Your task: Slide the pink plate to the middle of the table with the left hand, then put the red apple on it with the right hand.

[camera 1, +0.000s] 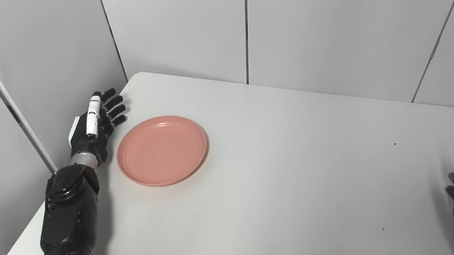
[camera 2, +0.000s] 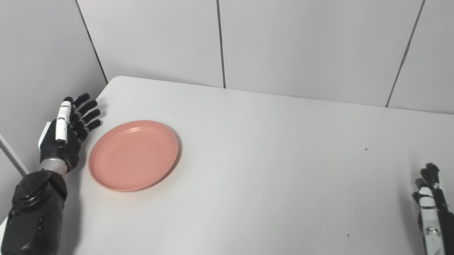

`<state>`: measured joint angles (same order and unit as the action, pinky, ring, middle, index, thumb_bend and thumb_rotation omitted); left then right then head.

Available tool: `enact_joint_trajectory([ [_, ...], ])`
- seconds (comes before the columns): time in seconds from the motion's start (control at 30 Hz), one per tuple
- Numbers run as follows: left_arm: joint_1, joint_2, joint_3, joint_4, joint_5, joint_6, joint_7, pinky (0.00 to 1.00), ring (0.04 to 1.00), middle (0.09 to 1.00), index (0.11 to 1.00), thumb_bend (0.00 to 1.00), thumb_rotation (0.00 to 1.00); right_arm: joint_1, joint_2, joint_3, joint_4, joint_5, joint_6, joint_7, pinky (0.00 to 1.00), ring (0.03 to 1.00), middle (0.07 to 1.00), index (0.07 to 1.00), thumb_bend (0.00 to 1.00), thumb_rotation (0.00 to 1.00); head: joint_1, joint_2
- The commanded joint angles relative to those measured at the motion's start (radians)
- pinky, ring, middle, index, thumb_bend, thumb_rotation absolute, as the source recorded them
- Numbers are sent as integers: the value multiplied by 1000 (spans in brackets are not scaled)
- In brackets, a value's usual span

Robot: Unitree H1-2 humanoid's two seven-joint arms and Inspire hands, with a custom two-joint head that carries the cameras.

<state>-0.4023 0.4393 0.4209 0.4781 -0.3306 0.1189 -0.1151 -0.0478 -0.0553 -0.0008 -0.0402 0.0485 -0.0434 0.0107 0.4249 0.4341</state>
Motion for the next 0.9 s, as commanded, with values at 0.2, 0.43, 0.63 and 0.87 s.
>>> enact_joint_trajectory([
  [0.2, -13, 17, 26, -7, -27, -39, 7, 846, 849, 844, 815, 258, 1000, -13, -6, -9, -30, 11, -11, 13, 1000, 1000, 1000, 1000, 0, 1000, 3, 4],
  [0.43, -1, 19, 17, 13, -21, -60, -8, 849, 859, 854, 829, 253, 1000, -10, -1, -11, -48, 10, 8, 8, 1000, 1000, 1000, 1000, 0, 1000, 3, 5],
  [0.63, 10, 12, 10, 25, -27, -65, -17, 837, 854, 854, 836, 259, 1000, -11, -1, -10, -50, 1, 7, 6, 1000, 1000, 1000, 1000, 0, 1000, 5, 9],
  [0.87, 17, 5, 4, 49, -53, -71, -43, 852, 862, 860, 844, 316, 1000, -14, -3, -12, -38, 4, -7, 9, 1000, 1000, 1000, 1000, 0, 1000, 2, 9],
])
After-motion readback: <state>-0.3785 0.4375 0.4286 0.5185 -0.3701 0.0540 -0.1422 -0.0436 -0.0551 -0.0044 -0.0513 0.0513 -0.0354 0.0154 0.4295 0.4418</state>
